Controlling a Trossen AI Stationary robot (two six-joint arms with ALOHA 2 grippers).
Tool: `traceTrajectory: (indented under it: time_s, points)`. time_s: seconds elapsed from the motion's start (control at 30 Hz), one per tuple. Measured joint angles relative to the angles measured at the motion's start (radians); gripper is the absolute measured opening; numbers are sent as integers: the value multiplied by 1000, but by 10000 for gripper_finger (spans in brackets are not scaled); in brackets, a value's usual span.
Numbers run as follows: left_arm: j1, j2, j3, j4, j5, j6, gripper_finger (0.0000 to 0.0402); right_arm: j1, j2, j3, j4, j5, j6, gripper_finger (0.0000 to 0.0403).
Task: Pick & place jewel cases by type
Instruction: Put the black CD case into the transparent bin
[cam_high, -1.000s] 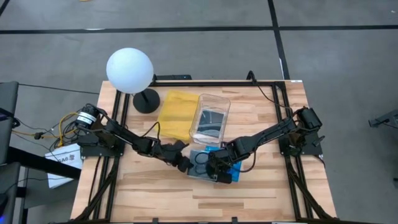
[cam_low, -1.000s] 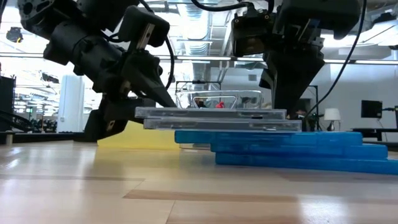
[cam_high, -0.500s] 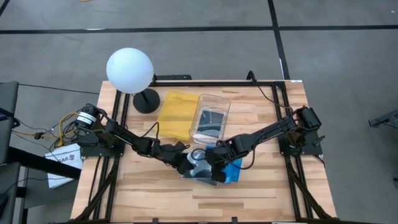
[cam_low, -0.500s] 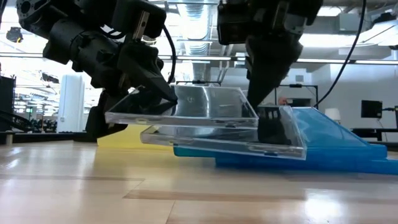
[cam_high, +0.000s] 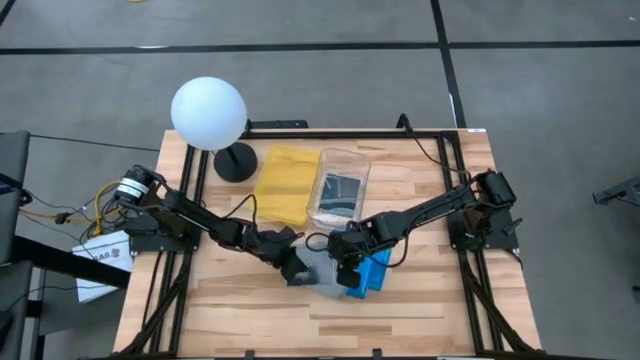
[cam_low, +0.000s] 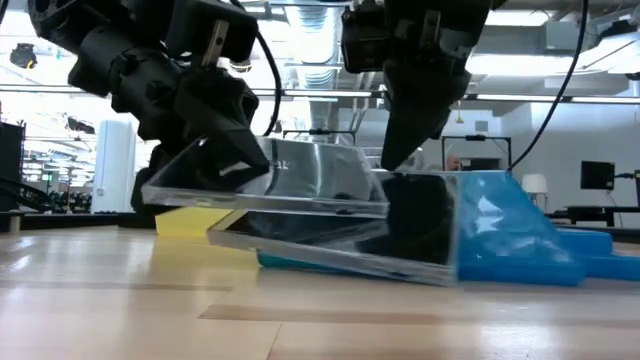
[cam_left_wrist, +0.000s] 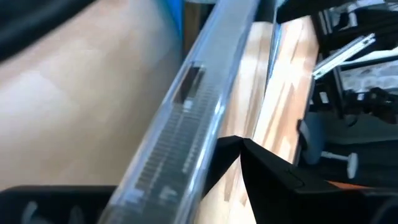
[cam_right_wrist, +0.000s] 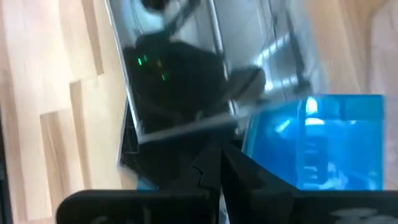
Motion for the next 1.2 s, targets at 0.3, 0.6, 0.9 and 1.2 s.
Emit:
traceTrajectory:
  time_s: [0.3, 0.6, 0.9, 1.2]
  points:
    - [43, -150, -1, -197, -55, 85, 90, -11, 0, -1, -36, 5, -10, 0]
    - [50, -169, -2, -240, -54, 95, 91, -20, 0, -2, -42, 15, -27, 0]
    - [49, -182, -3, -252, -40, 68, 92, -32, 0, -3, -83, 16, -27, 0]
    - [49, -313, -4, -360, -109, 87, 85, -32, 0, -3, -110, -8, -27, 0]
